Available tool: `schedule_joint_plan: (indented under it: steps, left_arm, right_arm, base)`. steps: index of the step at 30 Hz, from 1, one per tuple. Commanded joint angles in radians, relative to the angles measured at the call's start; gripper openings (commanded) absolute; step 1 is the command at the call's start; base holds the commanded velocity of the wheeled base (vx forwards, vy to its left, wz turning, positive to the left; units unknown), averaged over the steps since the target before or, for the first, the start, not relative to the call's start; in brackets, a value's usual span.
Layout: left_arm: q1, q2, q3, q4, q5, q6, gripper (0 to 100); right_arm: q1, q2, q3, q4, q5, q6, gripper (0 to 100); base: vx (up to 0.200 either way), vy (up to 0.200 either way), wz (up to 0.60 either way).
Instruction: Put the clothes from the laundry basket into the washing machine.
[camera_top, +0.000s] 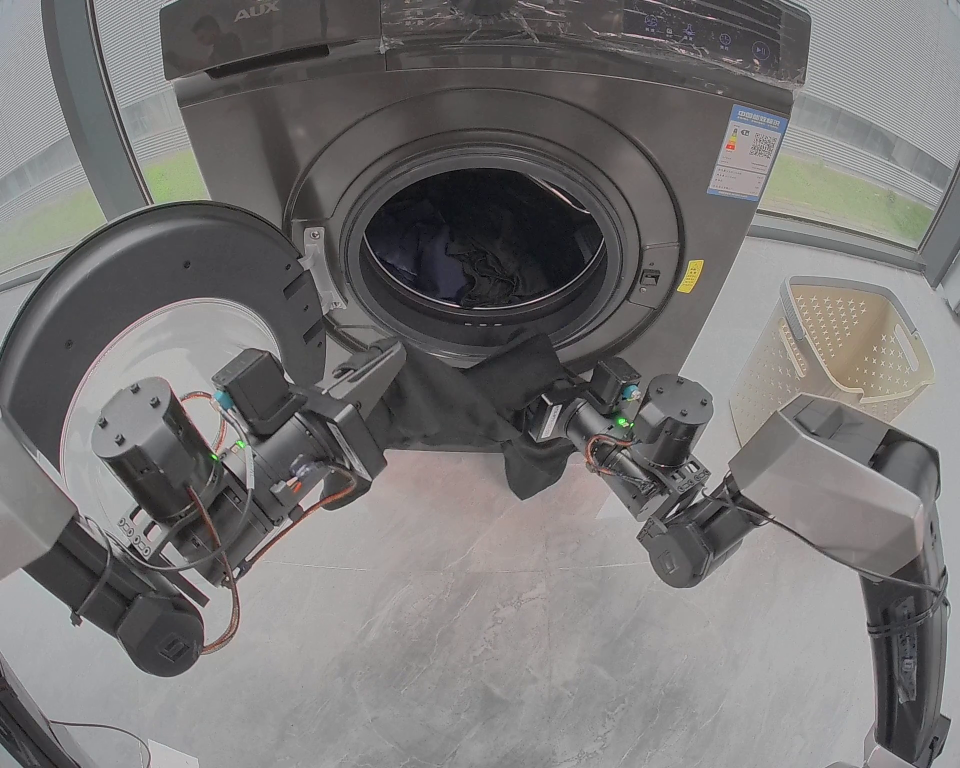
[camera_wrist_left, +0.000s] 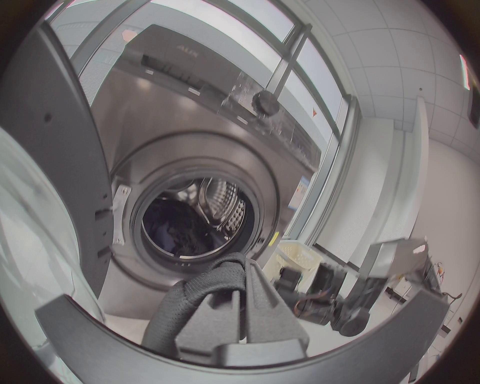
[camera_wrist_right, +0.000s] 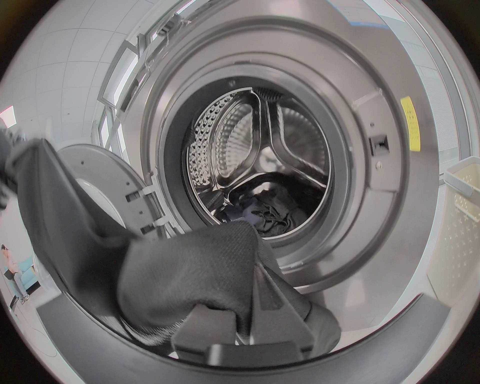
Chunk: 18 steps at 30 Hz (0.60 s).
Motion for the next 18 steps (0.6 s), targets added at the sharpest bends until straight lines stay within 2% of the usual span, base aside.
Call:
schedule_joint_plan:
  steps: [1,8,11,16,17,18]
  left_arm:
    - [0.008,0.081,0.038,-0.001,-0.001,0.002,0]
    - [0.008,0.143,0.070,-0.001,-0.001,0.008,0]
    - [0.019,0.153,0.082,-0.001,-0.001,0.028,0]
    - [0.028,0.163,0.084,-0.001,-0.001,0.029,0]
    - [0.028,0.165,0.085,-0.001,-0.001,0.031,100]
    - [0.028,0.165,0.085,-0.001,-0.003,0.031,100]
  right_arm:
    - [-0.015,-0.102,0.052,-0.001,0.000,-0.001,0]
    - [-0.012,-0.132,0.059,0.001,0.000,-0.001,0]
    - [-0.009,-0.135,0.063,0.001,0.000,-0.001,0]
    - [-0.006,-0.134,0.063,0.001,0.000,-0.001,0]
    - [-0.004,-0.134,0.063,0.001,0.000,-0.001,0]
    - [-0.004,-0.134,0.063,0.001,0.000,-0.001,0]
  base:
    - [0.000,0.000,0.00]
    - [0.000,0.000,0.00]
    - [0.000,0.000,0.00]
    - [0.000,0.000,0.00]
    - [0.000,0.000,0.00]
    - [0.000,0.000,0.00]
